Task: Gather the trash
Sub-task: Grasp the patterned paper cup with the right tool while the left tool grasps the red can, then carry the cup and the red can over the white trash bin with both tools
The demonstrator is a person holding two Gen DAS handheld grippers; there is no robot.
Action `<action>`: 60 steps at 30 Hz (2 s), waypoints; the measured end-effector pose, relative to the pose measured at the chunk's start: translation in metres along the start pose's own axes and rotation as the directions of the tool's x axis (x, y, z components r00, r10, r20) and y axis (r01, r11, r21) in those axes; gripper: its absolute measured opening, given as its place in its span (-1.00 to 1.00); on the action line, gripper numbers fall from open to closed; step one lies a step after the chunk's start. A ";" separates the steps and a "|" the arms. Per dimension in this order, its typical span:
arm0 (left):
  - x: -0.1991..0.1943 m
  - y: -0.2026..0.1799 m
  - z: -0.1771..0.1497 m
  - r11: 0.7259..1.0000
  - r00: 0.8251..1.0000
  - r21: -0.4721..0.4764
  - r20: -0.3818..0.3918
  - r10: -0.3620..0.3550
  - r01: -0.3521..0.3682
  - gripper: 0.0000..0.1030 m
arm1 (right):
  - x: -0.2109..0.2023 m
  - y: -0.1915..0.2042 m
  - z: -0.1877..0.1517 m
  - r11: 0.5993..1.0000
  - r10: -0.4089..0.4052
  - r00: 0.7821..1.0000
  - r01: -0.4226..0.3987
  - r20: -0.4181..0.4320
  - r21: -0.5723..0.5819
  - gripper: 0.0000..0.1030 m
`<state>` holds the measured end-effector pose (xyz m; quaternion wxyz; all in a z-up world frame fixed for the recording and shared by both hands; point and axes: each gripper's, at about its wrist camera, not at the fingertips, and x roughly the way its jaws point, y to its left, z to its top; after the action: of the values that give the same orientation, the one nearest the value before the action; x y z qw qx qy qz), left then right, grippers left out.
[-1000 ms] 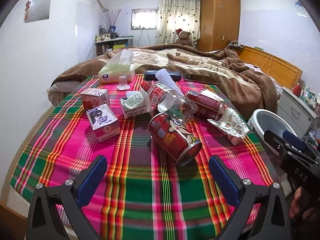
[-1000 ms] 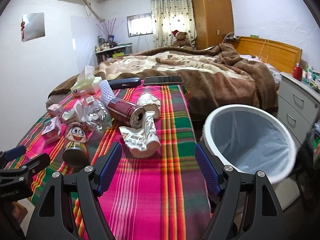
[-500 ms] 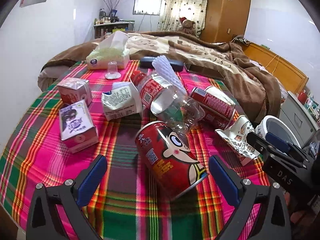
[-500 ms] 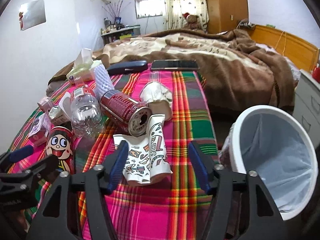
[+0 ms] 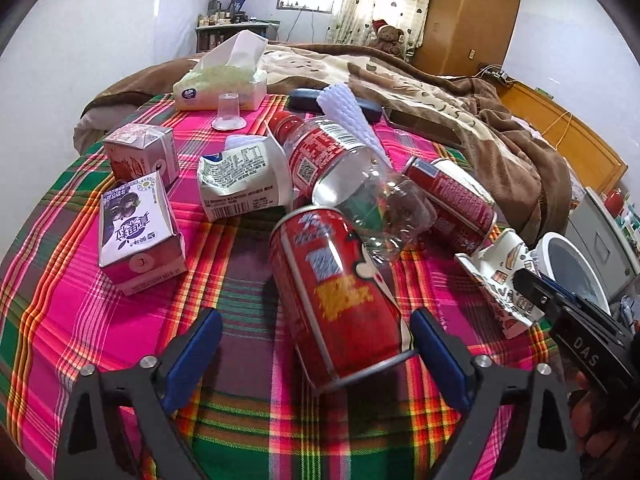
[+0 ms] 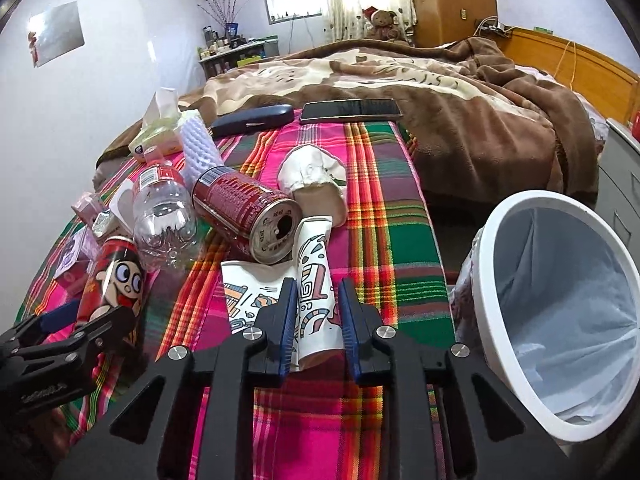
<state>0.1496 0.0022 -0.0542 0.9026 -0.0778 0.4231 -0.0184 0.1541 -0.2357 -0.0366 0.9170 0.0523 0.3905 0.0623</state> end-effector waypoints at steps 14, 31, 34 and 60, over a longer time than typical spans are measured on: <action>0.009 0.004 0.010 0.999 0.999 -0.017 -0.014 -0.052 0.052 0.18 | 0.003 0.000 0.002 1.000 0.003 1.000 -0.003 -0.005 0.005 -0.62; -0.013 0.007 -0.003 0.999 0.999 0.011 0.030 -0.037 0.037 0.13 | -0.014 -0.008 -0.006 0.998 0.035 0.999 -0.037 0.026 0.042 -0.63; -0.005 0.013 -0.005 0.998 0.998 -0.022 0.000 -0.061 0.061 0.13 | -0.015 -0.007 -0.007 0.998 0.035 0.999 -0.036 0.025 0.045 -0.63; -0.036 -0.017 0.010 0.996 0.995 0.052 0.072 -0.075 0.071 0.02 | -0.037 -0.025 -0.002 0.995 0.023 0.996 -0.032 0.088 0.100 -0.62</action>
<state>0.1347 -0.0099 -0.0180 0.9180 -0.0716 0.3856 -0.0589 0.1291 -0.2664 -0.0152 0.9284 0.1067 0.3521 0.0526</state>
